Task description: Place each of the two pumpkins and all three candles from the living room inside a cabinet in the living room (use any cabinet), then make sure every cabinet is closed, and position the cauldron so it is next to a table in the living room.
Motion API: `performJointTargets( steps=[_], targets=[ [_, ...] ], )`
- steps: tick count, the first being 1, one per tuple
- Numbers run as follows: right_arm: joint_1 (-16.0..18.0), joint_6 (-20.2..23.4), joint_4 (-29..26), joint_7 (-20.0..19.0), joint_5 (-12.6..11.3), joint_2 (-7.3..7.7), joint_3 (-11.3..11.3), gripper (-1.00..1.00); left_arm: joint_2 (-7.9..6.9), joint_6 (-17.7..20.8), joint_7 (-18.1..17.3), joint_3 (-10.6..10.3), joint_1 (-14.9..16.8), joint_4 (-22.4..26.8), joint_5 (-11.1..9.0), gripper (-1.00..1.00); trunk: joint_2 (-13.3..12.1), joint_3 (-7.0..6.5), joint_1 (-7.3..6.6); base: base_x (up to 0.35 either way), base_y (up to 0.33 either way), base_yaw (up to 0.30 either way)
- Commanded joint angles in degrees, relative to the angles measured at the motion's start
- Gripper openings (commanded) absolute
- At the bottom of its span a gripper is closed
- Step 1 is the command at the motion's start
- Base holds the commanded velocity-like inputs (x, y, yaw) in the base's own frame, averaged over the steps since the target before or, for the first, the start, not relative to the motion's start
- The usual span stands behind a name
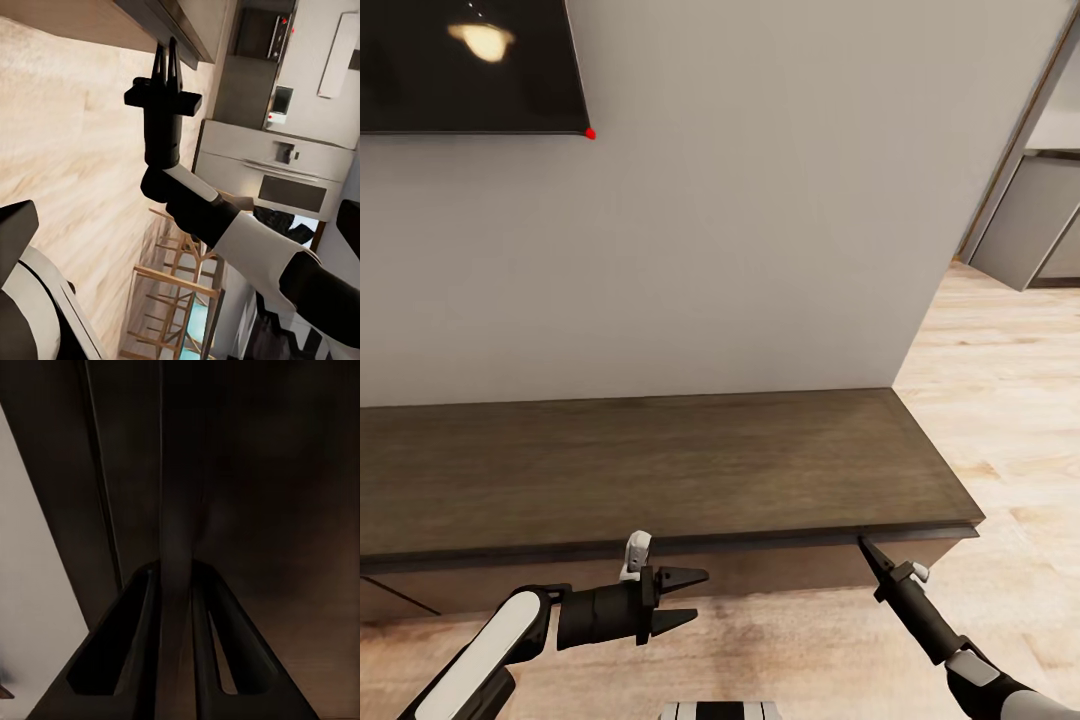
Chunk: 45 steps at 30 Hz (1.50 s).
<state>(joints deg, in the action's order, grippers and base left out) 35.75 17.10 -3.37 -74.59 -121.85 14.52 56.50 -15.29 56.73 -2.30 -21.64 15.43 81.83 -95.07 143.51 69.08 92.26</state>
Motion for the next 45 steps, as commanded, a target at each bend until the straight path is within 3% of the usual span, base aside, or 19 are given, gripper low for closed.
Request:
performJointTargets(
  steps=[1,16,45],
  targets=[
    [0.0,1.1,-0.1,-0.3,-0.8,0.11,0.6,-1.00,-0.05,0.1,-0.2,-0.1,0.0,0.0,0.2,1.00,0.0,0.04,-0.02,0.000,0.000,0.000],
    [0.0,0.7,-0.1,-0.4,-0.8,-0.19,0.6,-1.00,0.00,0.1,-0.2,-0.1,0.0,0.0,0.2,1.00,0.0,0.04,-0.02,-0.025,0.000,0.000],
    [0.0,0.7,-0.1,-0.8,-0.8,-0.19,0.5,-1.00,0.00,0.1,-0.2,-0.1,0.0,0.0,0.2,1.00,0.0,0.04,-0.02,-0.322,0.000,0.000]
  ],
)
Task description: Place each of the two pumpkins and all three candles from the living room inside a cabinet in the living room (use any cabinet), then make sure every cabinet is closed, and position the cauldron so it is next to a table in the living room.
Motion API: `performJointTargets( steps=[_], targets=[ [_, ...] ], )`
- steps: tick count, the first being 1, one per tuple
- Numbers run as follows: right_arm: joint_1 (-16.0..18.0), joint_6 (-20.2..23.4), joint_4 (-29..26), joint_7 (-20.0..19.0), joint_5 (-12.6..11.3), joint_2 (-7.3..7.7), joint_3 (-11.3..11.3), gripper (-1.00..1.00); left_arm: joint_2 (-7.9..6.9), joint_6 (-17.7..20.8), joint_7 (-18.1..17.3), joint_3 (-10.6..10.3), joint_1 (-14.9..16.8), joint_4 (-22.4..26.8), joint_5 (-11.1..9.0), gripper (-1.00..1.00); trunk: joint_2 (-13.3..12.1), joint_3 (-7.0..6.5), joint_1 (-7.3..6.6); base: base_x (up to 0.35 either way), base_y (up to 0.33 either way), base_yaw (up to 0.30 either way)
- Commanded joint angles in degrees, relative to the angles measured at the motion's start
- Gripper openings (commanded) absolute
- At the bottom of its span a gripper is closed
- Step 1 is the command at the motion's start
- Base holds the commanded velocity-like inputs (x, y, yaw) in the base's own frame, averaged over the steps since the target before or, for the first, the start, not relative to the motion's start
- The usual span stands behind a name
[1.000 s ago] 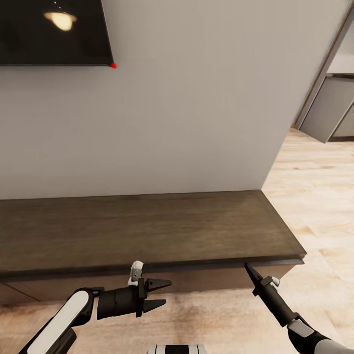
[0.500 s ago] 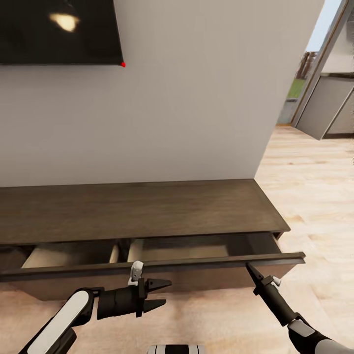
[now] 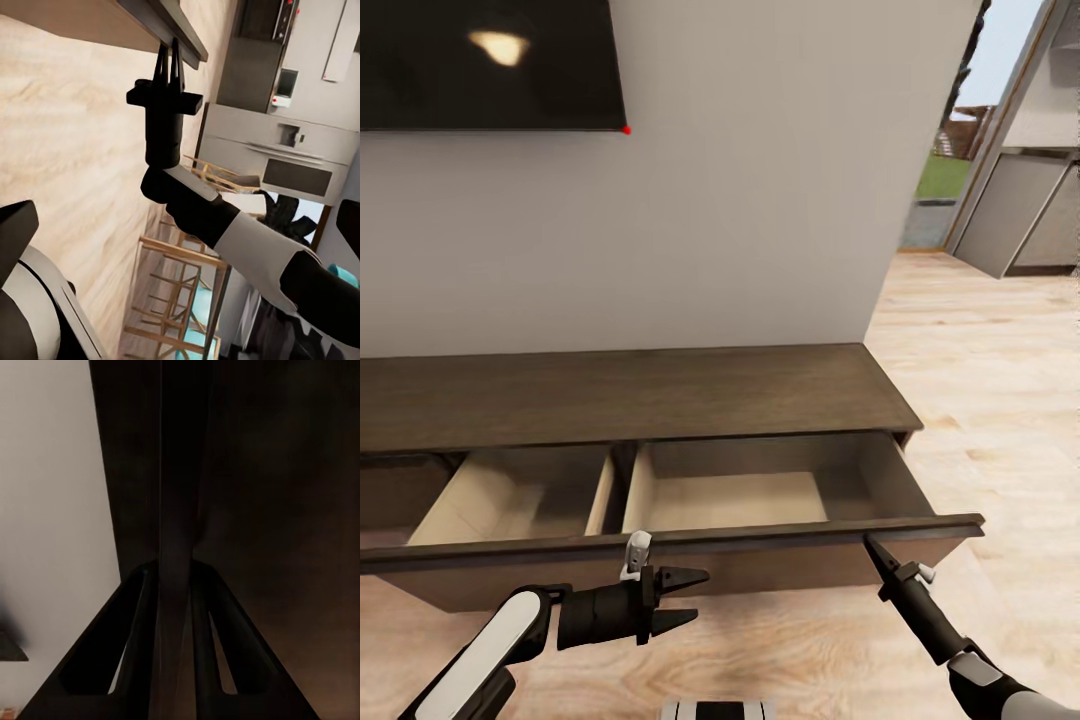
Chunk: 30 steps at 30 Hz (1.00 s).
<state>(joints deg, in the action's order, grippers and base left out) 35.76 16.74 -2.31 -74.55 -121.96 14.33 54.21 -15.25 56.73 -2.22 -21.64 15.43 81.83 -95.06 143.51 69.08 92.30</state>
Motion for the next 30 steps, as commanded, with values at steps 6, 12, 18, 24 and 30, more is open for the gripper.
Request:
performJointTargets(
  steps=[6,12,18,24,30],
  targets=[
    [0.0,1.0,-1.2,-0.9,-0.7,0.00,2.8,-1.00,-0.04,0.1,-0.2,-0.1,0.0,0.0,0.1,1.00,0.0,0.04,-0.06,-0.328,0.000,0.000],
    [0.0,1.0,-1.2,-0.7,-0.7,0.06,2.9,-1.00,0.03,0.1,-0.2,-0.1,0.0,0.0,0.1,1.00,0.0,0.04,-0.06,-0.172,0.000,0.000],
    [0.0,1.2,-1.2,-0.4,-0.6,0.25,2.9,-1.00,0.06,0.1,-0.2,-0.1,0.0,0.0,0.1,1.00,0.0,0.04,-0.06,-0.008,0.000,0.000],
    [0.0,1.3,-1.2,-0.4,-0.6,0.26,2.9,-1.00,0.05,0.1,-0.2,-0.1,0.0,0.0,0.1,1.00,0.0,0.04,-0.06,0.000,0.000,0.000],
    [0.0,1.1,-1.2,-0.6,-0.6,0.26,2.9,-1.00,0.05,0.1,-0.2,-0.1,0.0,0.0,0.1,1.00,0.0,0.04,-0.06,0.000,0.000,0.000]
  ],
)
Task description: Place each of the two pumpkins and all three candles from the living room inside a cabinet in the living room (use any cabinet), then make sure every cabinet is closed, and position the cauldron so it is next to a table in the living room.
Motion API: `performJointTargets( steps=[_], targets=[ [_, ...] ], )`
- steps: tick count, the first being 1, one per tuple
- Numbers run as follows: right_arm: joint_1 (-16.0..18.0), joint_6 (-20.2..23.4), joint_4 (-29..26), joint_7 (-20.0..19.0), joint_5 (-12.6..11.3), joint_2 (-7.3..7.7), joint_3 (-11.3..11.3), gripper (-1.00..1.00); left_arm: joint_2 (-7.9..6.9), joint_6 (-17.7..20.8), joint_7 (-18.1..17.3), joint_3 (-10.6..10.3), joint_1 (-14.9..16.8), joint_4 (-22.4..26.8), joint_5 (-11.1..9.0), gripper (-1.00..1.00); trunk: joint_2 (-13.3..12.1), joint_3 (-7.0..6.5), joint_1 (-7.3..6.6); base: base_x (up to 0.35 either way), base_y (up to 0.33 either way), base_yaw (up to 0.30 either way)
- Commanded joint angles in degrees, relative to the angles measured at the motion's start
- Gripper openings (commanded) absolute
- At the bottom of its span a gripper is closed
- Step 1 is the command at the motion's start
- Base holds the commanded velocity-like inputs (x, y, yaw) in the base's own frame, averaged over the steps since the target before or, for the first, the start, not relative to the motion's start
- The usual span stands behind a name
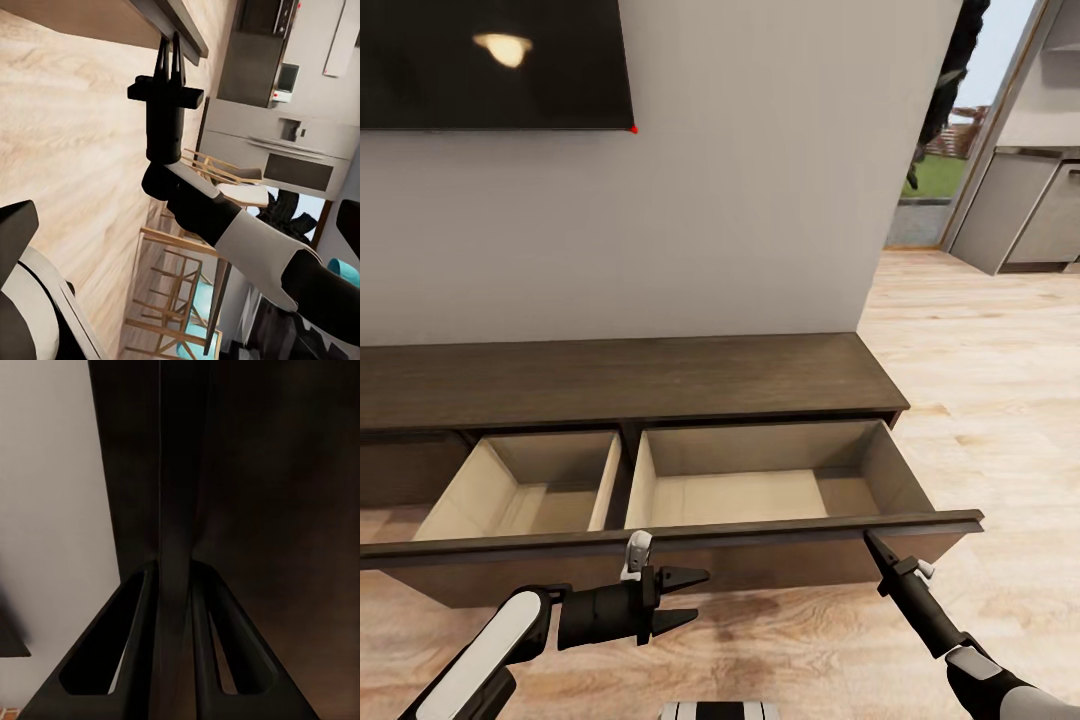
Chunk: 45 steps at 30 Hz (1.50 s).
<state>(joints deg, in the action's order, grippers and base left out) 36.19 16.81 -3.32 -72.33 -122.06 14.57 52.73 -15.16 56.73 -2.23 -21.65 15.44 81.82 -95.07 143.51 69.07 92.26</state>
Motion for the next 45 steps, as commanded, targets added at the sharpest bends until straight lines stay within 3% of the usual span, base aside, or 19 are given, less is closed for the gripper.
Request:
performJointTargets(
  steps=[1,3,4,20,36,45],
  targets=[
    [-0.4,1.0,-0.2,-2.8,-0.5,0.04,4.4,-1.00,-0.04,0.1,-0.2,-0.1,0.0,0.0,0.1,1.00,0.0,0.05,-0.02,0.000,0.000,0.000],
    [-0.4,1.0,-0.2,-2.8,-0.5,0.04,4.4,-1.00,-0.04,0.1,-0.2,-0.1,0.0,0.0,0.1,1.00,0.0,0.05,-0.02,0.000,0.000,0.000],
    [-0.4,1.0,-0.2,-2.8,-0.5,0.04,4.4,1.00,-0.04,0.1,-0.2,-0.1,0.0,0.0,0.1,1.00,0.0,0.05,-0.02,0.000,0.000,0.000],
    [-0.4,1.4,-0.2,-2.7,-0.5,0.11,4.4,1.00,-0.04,0.1,-0.2,-0.1,0.0,-0.1,0.1,1.00,0.0,0.05,-0.02,-0.009,0.000,0.000],
    [-0.4,1.3,-0.1,-2.6,-0.5,-0.06,4.4,1.00,-0.04,0.1,-0.2,-0.1,0.0,-0.1,0.1,1.00,0.0,0.05,-0.02,-0.225,0.000,0.000],
    [-0.4,1.6,-0.1,-2.2,-0.5,0.17,4.4,1.00,-0.12,0.1,-0.3,0.0,0.0,-0.1,0.1,1.00,0.0,0.05,-0.02,-0.035,0.000,0.000]
  ],
)
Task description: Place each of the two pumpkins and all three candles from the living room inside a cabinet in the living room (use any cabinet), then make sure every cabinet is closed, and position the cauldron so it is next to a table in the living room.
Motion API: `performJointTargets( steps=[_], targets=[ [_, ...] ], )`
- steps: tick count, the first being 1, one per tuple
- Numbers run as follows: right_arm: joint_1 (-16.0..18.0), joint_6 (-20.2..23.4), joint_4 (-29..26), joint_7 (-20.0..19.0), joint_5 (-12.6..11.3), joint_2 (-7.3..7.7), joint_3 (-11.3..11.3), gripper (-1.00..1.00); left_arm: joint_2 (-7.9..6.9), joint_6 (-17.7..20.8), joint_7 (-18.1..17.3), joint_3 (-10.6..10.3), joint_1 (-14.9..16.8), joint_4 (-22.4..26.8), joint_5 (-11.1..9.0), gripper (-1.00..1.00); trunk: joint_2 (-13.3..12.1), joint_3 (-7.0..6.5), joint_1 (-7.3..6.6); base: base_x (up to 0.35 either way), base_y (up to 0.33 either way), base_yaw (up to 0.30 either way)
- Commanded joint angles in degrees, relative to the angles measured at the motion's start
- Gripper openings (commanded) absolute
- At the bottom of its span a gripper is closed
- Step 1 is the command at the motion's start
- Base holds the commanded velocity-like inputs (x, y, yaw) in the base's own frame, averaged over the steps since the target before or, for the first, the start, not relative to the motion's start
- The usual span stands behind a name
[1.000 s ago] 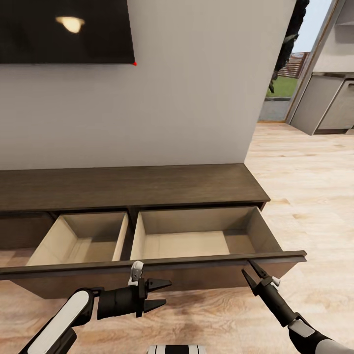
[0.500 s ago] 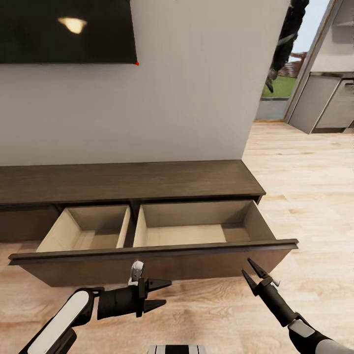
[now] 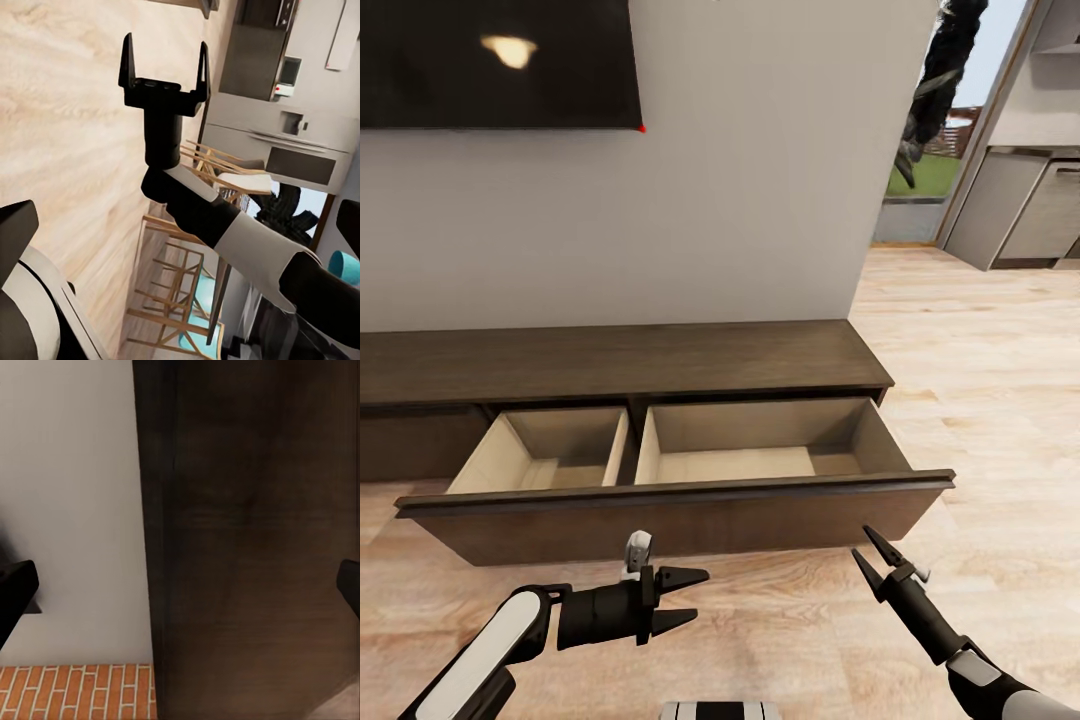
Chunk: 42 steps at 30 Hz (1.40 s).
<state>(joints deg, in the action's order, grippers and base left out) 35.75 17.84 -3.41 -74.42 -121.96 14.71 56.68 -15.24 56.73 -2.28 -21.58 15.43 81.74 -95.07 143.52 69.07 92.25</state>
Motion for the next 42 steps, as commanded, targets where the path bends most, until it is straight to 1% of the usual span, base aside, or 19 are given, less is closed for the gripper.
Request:
performJointTargets(
  steps=[1,7,9,10,13,16,17,21,24,29,30,31,32,34,37,39,42],
  targets=[
    [0.0,0.6,0.0,-0.1,-0.6,0.00,0.5,1.00,-0.05,0.1,-0.2,-0.1,0.0,0.0,0.2,1.00,0.0,0.04,-0.01,-0.002,0.000,0.000],
    [0.0,0.7,0.1,1.8,-0.6,-0.27,0.5,1.00,0.19,0.1,-0.3,-0.2,0.0,0.0,0.1,1.00,0.0,0.04,-0.01,0.000,0.000,0.000],
    [0.0,0.4,0.5,2.9,-0.6,-0.34,0.4,1.00,0.24,0.1,-0.3,-0.2,0.0,0.0,0.1,1.00,0.0,0.04,-0.01,0.000,0.000,0.000],
    [0.0,0.1,0.7,4.5,-0.7,-0.31,0.3,1.00,0.29,0.1,-0.3,-0.3,0.0,-0.1,0.0,1.00,0.0,0.04,-0.01,0.000,0.000,0.000],
    [-0.1,-0.4,0.9,8.4,-0.9,-0.06,0.1,1.00,0.40,0.1,-0.3,-0.5,0.0,-0.1,-0.2,1.00,0.0,-0.62,-0.09,0.000,0.000,0.000],
    [-0.2,0.6,1.3,10.1,-0.9,0.10,0.1,1.00,0.41,0.1,-0.4,-0.7,0.0,-0.1,-0.4,1.00,-0.1,-1.29,-0.17,0.000,0.000,0.000],
    [-0.3,1.5,2.7,10.6,-0.8,0.16,0.2,1.00,0.37,0.1,-0.4,-0.7,0.0,-0.1,-0.4,1.00,-0.1,-1.51,-0.19,0.000,0.000,0.000],
    [-0.7,3.2,5.4,11.0,-0.6,0.33,0.2,1.00,0.28,0.1,-0.4,-0.7,0.0,-0.1,-0.6,1.00,-0.1,-2.39,-0.29,0.000,0.000,0.000],
    [-0.7,4.8,6.0,11.2,-0.3,1.06,0.6,1.00,0.35,0.1,-0.4,-0.7,0.0,0.0,-0.6,1.00,-0.2,-3.06,-0.37,0.000,0.000,0.000],
    [-0.9,5.4,6.2,11.6,-0.1,1.46,0.7,1.00,0.16,0.1,-0.4,-0.6,0.0,0.0,-0.6,1.00,-0.2,-4.17,-0.50,0.000,0.000,0.000],
    [-0.9,5.5,6.2,11.6,0.2,1.59,0.8,1.00,0.18,0.1,-0.4,-0.6,0.0,0.0,-0.6,1.00,-0.2,-4.39,-0.53,0.000,0.000,0.000],
    [-0.9,5.2,6.2,11.6,5.0,1.78,0.9,1.00,0.28,0.1,-0.4,-0.7,0.0,0.0,-0.6,1.00,-0.3,-4.61,-0.55,0.000,0.000,0.000],
    [-0.9,5.1,6.2,11.6,6.9,1.79,1.0,1.00,0.29,0.1,-0.4,-0.7,0.0,-0.1,-0.6,1.00,-0.3,-4.83,-0.59,0.000,0.000,0.000],
    [-0.9,4.9,6.2,11.6,9.0,1.80,1.0,1.00,0.32,0.1,-0.3,-0.7,0.0,-0.1,-0.6,1.00,-1.1,-5.19,-1.02,0.000,0.000,0.000],
    [-1.0,4.7,6.2,11.6,11.0,1.81,1.0,1.00,0.37,0.1,-0.3,-0.7,0.0,-0.1,-0.5,1.00,-2.3,-5.73,-1.68,0.000,0.000,0.000],
    [-1.4,4.7,6.2,11.9,11.4,1.78,1.0,1.00,0.38,0.1,-0.3,-0.7,0.0,-0.1,-0.5,1.00,-3.1,-6.09,-2.12,0.000,0.000,0.000],
    [-2.0,3.7,6.3,13.9,11.7,1.79,1.0,1.00,0.38,0.1,-0.3,-0.7,0.0,-0.1,-0.5,1.00,-4.3,-6.62,-2.78,0.000,0.000,0.000]
  ],
)
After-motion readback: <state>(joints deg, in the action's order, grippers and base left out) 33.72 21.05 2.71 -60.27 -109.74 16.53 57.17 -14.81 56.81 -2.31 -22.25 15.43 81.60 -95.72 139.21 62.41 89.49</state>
